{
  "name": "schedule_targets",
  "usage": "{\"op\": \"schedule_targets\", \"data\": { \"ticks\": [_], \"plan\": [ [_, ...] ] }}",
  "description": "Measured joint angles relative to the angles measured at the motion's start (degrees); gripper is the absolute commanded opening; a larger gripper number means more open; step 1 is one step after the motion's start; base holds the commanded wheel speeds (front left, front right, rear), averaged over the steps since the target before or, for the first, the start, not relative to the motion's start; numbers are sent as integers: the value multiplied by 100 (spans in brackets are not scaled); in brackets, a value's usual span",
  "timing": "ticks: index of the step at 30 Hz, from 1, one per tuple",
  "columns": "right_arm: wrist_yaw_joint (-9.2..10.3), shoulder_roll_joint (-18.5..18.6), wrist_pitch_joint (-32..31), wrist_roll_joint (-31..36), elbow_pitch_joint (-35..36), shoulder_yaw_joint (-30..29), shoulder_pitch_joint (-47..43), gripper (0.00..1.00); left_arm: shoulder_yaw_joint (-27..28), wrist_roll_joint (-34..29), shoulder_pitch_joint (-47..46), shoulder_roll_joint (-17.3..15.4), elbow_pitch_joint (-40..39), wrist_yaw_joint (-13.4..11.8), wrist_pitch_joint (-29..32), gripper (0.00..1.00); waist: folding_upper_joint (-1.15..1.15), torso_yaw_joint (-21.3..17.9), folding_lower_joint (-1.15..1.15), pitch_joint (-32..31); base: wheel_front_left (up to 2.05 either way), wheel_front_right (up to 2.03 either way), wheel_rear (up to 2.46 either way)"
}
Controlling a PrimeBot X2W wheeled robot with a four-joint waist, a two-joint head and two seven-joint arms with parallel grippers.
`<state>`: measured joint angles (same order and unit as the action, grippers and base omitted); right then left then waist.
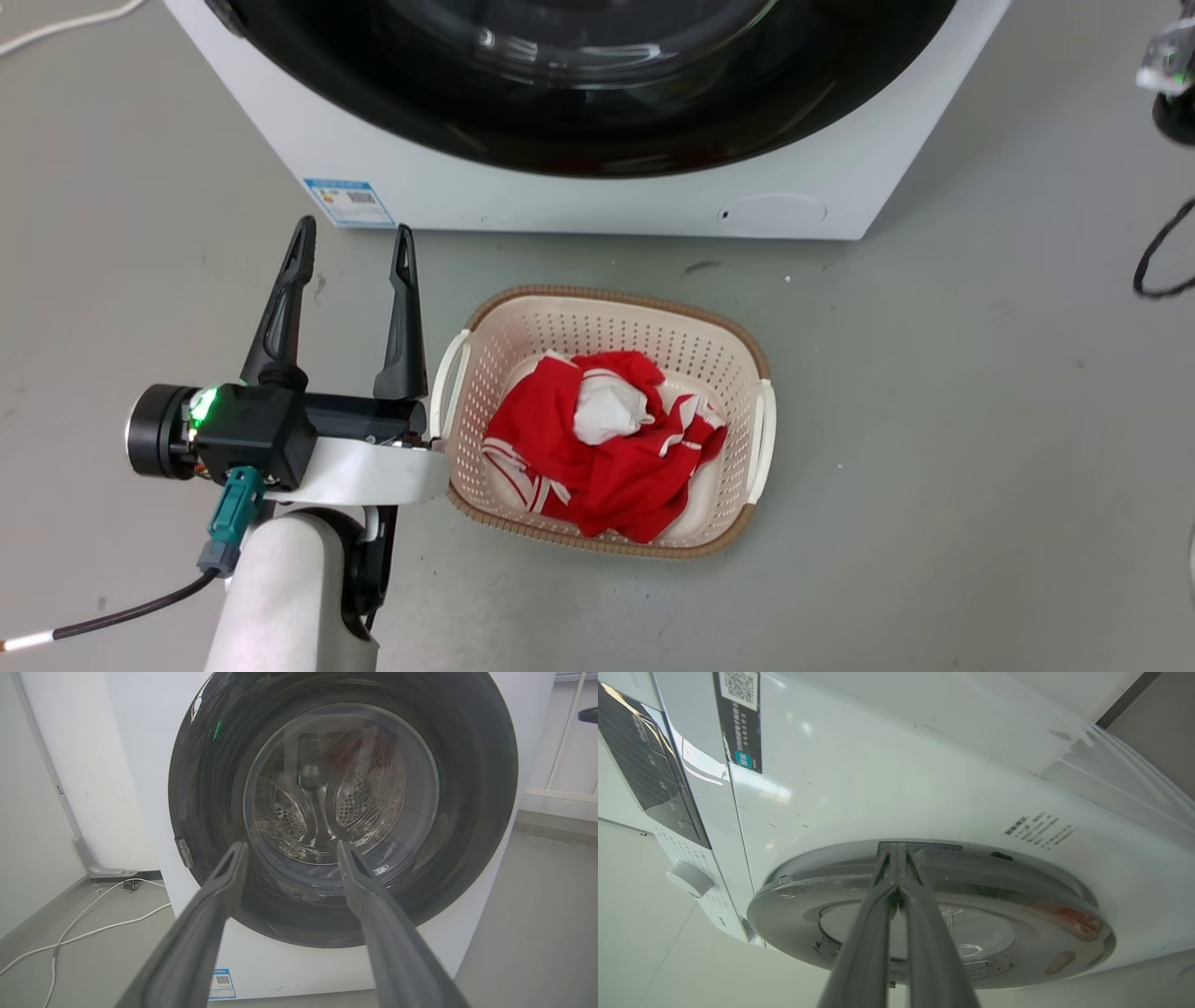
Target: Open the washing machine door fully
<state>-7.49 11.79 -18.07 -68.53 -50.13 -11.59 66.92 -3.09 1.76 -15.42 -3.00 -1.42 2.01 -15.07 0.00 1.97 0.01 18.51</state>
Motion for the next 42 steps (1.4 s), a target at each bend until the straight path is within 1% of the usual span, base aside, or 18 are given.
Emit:
{"op": "schedule_targets", "data": {
  "ticks": [4,8,14,23,28,35,42],
  "plan": [
    [0,56,-321,167,-537,70,538,0,-21,0,-77,2,-67,-1,0,100,0,66,0,177,0,0,0],
    [0,148,-460,475,-954,216,927,0,-33,1,-160,2,-103,-1,0,100,0,120,0,354,0,0,0],
    [0,191,-709,673,-1283,322,1302,0,-66,42,-267,4,-130,-15,0,100,0,202,0,591,0,0,0],
    [0,256,-892,715,-1691,271,1641,0,-181,62,-356,7,-105,-49,0,100,0,321,0,763,0,0,0],
    [10,290,-1262,583,-1828,160,1736,0,-255,103,-376,8,-67,-68,0,100,0,373,0,772,0,0,0],
    [9,179,-1924,434,-1788,180,1778,0,-328,144,-393,10,-22,-109,0,100,0,365,0,719,0,0,0],
    [8,70,-2786,233,-1492,245,1346,0,-281,126,-370,10,89,-123,0,100,0,288,-1,491,0,0,0]
  ]
}}
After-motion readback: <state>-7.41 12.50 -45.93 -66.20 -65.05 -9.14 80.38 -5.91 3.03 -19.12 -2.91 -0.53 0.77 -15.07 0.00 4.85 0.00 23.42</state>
